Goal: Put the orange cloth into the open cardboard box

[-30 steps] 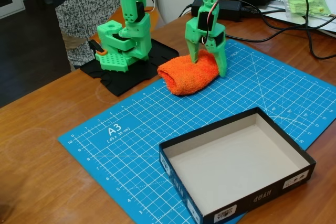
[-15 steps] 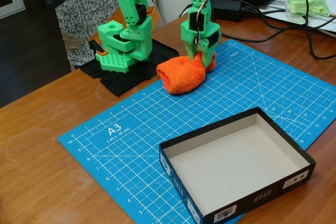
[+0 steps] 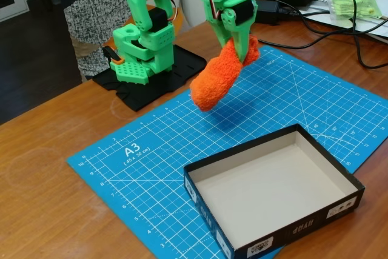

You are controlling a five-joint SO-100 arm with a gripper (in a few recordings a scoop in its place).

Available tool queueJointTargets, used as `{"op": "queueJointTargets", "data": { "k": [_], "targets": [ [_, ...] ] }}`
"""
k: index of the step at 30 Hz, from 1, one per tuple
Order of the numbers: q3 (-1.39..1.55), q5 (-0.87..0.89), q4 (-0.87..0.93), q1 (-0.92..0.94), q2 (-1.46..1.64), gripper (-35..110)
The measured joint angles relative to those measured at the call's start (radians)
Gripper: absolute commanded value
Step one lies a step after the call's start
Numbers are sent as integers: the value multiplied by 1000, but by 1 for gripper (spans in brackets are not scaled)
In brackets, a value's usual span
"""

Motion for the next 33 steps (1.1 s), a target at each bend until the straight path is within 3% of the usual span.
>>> {"op": "queueJointTargets", "data": {
  "k": [6, 19, 26, 33],
  "targets": [
    [-483, -32, 106, 110, -324, 5],
    [-1138, -133, 114, 259, -834, 4],
    [-1433, -175, 114, 270, -1015, 3],
    [-1473, -170, 100, 265, -1091, 4]
  ]
}}
